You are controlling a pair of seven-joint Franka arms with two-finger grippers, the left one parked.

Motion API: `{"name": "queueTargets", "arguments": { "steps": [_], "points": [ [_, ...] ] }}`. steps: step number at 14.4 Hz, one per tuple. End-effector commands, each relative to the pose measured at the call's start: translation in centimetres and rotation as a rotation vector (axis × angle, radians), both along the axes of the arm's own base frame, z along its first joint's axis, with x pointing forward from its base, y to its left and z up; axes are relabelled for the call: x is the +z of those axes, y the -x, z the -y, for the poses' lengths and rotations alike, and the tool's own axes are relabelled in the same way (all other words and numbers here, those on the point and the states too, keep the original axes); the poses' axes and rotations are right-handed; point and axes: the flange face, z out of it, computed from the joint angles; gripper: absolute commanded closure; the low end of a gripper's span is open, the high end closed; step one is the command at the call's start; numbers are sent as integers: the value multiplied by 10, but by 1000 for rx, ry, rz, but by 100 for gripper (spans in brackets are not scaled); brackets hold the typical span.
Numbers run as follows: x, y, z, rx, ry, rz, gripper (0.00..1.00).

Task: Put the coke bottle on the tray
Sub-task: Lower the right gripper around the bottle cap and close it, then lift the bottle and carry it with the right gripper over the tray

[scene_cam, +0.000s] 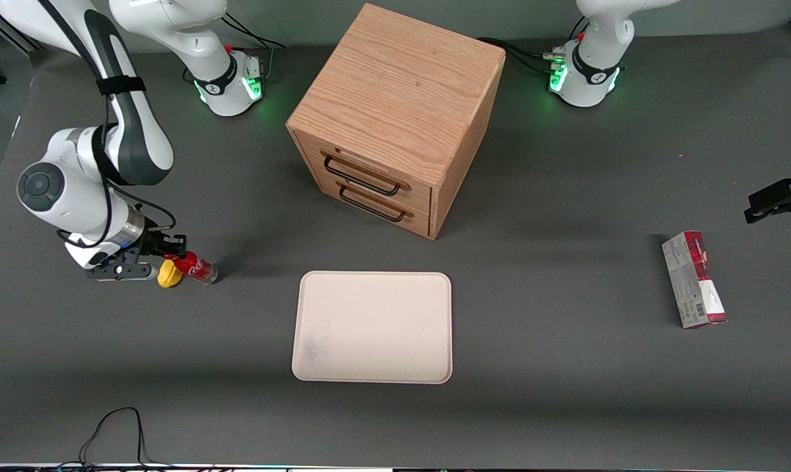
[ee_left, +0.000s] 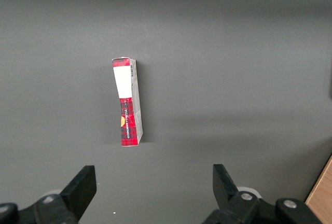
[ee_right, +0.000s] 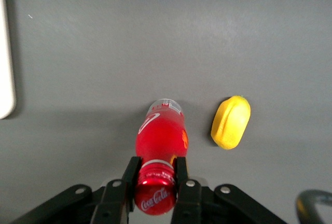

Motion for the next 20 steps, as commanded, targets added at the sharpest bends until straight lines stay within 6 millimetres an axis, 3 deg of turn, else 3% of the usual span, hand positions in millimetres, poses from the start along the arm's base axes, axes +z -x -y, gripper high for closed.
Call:
{"name": "queueTargets", "arguments": {
  "steps": [1, 4, 6, 10, 13, 14, 17, 20],
  "points": [
    [69, -39, -27, -51, 21, 11, 100],
    [130, -71, -68, -52, 36, -69, 100],
    [154, -87, -105, -93, 33, -91, 100],
    [156, -104, -187, -174, 2, -31, 100],
    [153, -116, -221, -146, -27, 42, 100],
    [149, -120, -227, -167, -43, 62, 100],
    [108, -132, -256, -173, -48, 98, 100],
    [42, -151, -268, -165, -49, 127, 100]
  ]
}}
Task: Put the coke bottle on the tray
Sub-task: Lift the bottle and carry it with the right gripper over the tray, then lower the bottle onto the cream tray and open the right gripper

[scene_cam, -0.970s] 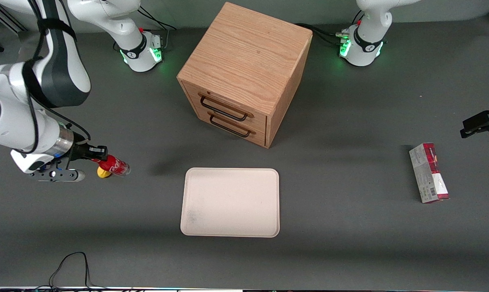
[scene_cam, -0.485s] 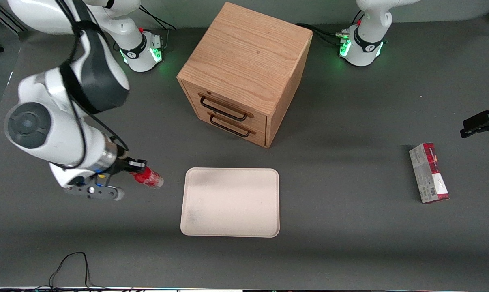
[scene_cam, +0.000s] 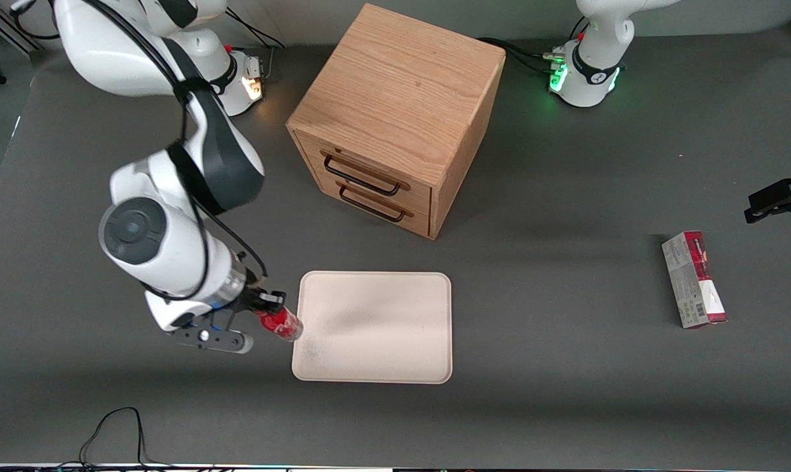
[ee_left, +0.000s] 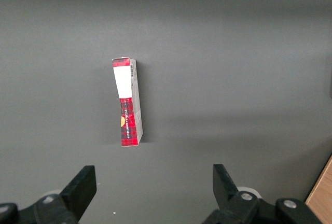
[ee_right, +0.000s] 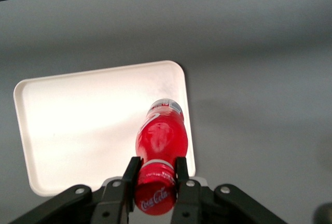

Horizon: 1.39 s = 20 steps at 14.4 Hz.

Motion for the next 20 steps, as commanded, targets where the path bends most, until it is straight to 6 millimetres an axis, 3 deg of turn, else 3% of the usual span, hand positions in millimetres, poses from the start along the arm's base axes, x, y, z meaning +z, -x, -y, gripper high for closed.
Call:
{"name": "queueTargets", "arguments": {
  "steps": [1, 5, 6, 7, 8, 10, 12, 15, 18, 20],
  "points": [
    [-49, -20, -10, -15, 2, 42, 100],
    [-94, -24, -12, 3, 16, 20, 100],
    [-97, -24, -12, 5, 17, 23, 100],
    [-97, -25, -12, 6, 16, 26, 85],
    [-100, -24, -12, 1, 19, 23, 1],
    [-103, -22, -12, 0, 28, 18, 0],
    [-89, -23, -10, 4, 25, 35, 0],
    [-53, -22, 1, -2, 32, 60, 0],
    [-26, -16, 24, 91, 87, 13, 0],
    [3, -8, 47, 150, 121, -34, 0]
  ]
}}
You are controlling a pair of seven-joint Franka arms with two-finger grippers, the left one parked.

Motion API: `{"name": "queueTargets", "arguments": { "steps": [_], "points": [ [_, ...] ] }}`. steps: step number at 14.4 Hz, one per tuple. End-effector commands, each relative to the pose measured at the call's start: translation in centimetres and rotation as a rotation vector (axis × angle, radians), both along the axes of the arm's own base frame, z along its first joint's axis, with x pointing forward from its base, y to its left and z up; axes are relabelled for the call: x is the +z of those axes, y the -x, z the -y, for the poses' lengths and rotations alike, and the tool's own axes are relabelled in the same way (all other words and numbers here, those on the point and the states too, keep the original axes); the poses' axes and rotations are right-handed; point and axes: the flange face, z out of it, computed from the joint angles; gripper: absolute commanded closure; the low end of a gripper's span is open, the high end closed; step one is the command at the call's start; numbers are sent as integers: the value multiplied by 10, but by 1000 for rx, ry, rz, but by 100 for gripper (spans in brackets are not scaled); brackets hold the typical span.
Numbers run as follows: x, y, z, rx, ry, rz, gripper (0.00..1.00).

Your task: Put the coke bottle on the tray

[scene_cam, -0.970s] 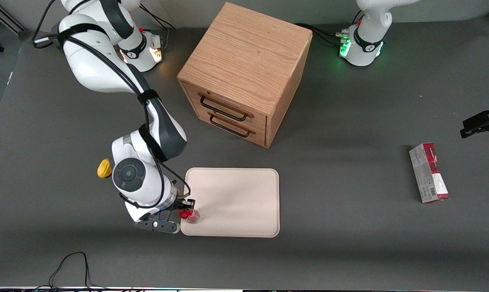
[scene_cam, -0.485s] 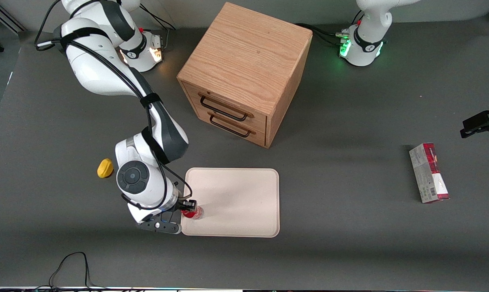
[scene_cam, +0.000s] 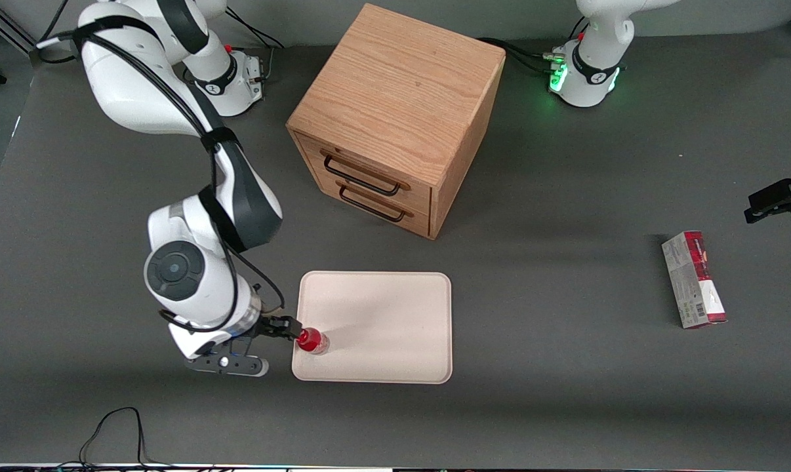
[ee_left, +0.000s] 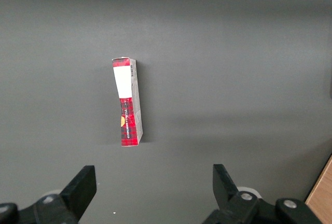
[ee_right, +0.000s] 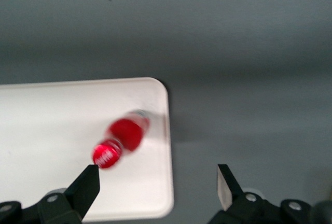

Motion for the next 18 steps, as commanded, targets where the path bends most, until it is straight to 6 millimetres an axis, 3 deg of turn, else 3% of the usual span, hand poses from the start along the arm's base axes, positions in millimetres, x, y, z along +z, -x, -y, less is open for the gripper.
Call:
{"name": "queueTargets", "arguments": {
  "steps": [1, 3, 6, 8, 13, 15, 18],
  "points": [
    [46, 16, 34, 102, 64, -63, 0],
    [78, 35, 74, 161, 74, -108, 0],
    [119, 85, 164, 171, -1, -153, 0],
    [142, 115, 213, 139, -23, -148, 0],
    [179, 181, 272, 63, -81, -116, 0],
    [184, 192, 278, 52, -89, -110, 0],
    [184, 192, 275, 50, -88, -110, 0]
  ]
}}
